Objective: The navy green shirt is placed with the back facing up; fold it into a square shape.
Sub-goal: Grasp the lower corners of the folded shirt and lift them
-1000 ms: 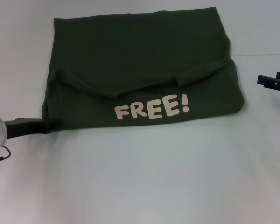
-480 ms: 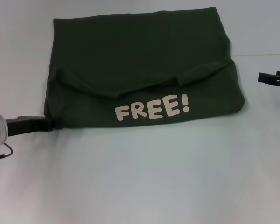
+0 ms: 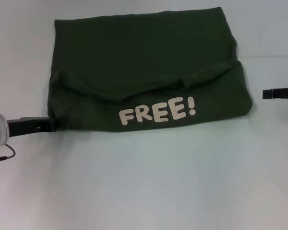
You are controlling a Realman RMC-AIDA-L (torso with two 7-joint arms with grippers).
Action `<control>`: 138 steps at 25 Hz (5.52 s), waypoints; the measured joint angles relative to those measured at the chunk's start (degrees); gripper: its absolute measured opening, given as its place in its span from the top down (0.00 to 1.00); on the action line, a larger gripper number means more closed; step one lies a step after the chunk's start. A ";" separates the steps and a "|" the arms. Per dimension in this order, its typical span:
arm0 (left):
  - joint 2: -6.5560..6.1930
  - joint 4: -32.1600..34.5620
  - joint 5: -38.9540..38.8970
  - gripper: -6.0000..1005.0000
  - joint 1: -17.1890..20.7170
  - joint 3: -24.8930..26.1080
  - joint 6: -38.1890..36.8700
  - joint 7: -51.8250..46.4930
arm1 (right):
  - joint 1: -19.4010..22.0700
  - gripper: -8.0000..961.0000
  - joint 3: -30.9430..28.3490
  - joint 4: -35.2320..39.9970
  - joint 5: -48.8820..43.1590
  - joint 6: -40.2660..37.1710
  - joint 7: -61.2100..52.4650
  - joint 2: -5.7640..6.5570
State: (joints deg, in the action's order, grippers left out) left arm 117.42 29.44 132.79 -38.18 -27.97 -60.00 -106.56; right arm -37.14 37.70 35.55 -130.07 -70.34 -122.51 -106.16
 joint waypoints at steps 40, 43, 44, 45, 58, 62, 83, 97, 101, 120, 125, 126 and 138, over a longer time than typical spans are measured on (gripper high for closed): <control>-0.18 0.00 0.27 0.96 -0.06 -0.38 -0.73 -1.22 | -5.78 0.17 8.06 -6.15 -4.58 15.08 -2.24 -4.57; -0.18 0.00 0.27 0.96 -0.06 -0.32 -0.74 -1.21 | -5.89 0.17 8.56 -6.53 -4.58 16.15 -2.18 -5.00; -0.18 0.00 0.27 0.96 -0.06 -0.30 -0.73 -1.21 | -5.90 0.17 8.70 -6.65 -4.58 16.42 -2.16 -5.14; -0.18 0.00 0.27 0.96 -0.06 -0.28 -0.74 -1.21 | -5.92 0.17 8.80 -6.72 -4.58 16.60 -2.08 -5.34; -0.18 0.00 0.27 0.96 -0.14 -0.43 -0.74 -1.19 | -6.03 0.17 9.60 -6.95 -4.57 18.31 -1.05 -6.68; -0.18 0.00 0.27 0.96 -0.15 -0.40 -0.73 -1.16 | -6.08 0.17 9.68 -7.37 -4.57 18.67 -0.75 -6.70; -0.18 0.00 0.27 0.96 -0.14 -0.40 -0.74 -0.79 | -5.82 0.64 9.76 -7.60 -4.57 20.15 -0.17 -7.21; -0.18 0.05 0.27 0.96 -0.14 -0.26 -0.74 -0.77 | -5.65 0.75 9.23 -8.16 -4.15 21.03 1.37 -7.45; -0.18 0.24 0.27 0.96 -0.14 -0.39 -0.75 -0.98 | -5.57 0.89 9.23 -8.16 -4.13 21.03 1.38 -7.43; -1.25 4.04 0.29 0.96 1.14 0.02 -11.86 -3.26 | -0.88 0.92 5.12 -0.28 -3.93 9.20 4.65 -6.41; -1.82 6.35 0.69 0.96 1.94 0.11 -17.80 -4.85 | 0.76 0.92 1.30 1.35 -3.88 2.22 8.11 -5.67; -2.01 6.68 0.78 0.96 2.05 0.13 -19.09 -5.11 | 0.94 0.92 0.68 1.35 -3.88 1.06 8.62 -5.47; -3.87 10.34 6.53 0.96 2.06 4.36 -31.78 -7.67 | 4.94 0.92 -3.46 1.46 -3.71 -8.65 12.41 -4.06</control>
State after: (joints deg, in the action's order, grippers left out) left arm 113.55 39.79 139.32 -36.11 -23.61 -91.78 -114.22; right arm -32.20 34.24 37.01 -133.78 -78.99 -110.10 -110.22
